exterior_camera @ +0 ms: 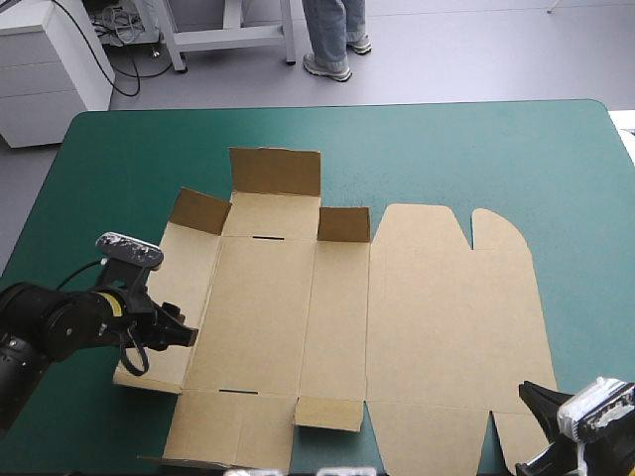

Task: Fold the box

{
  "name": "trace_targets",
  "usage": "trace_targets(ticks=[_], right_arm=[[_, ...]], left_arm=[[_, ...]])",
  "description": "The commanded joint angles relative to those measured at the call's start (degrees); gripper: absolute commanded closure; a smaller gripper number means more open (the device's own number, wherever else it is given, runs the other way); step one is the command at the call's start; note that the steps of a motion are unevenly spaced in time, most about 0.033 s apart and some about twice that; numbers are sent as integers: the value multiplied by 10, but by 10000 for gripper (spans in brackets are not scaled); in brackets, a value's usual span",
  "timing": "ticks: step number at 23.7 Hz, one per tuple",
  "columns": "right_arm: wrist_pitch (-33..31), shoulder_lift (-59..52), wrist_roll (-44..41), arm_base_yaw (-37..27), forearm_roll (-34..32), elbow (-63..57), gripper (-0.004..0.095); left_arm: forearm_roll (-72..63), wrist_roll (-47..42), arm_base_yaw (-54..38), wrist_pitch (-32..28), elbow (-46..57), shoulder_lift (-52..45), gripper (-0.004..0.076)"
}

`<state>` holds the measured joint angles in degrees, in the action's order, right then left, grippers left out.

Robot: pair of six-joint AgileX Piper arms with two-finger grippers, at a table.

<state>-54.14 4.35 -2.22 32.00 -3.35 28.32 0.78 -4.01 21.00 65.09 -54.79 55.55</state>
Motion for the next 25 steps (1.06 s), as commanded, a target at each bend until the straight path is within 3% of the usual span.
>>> trace_targets(ticks=[1,6,15,19,25], right_arm=[[45,9,0,-1,-1,14,924],[45,9,0,-1,-1,14,924],[45,9,0,-1,-1,14,924],[49,9,0,-1,-3,12,924],[69,9,0,-1,-3,6,924]], left_arm=[[13,-7,-11,3,-47,36,320],[-23,65,-113,35,-78,90,320],[-261,303,-349,89,-78,186,320],[-278,328,-406,89,-78,225,320],[-283,341,-415,89,-78,259,320]])
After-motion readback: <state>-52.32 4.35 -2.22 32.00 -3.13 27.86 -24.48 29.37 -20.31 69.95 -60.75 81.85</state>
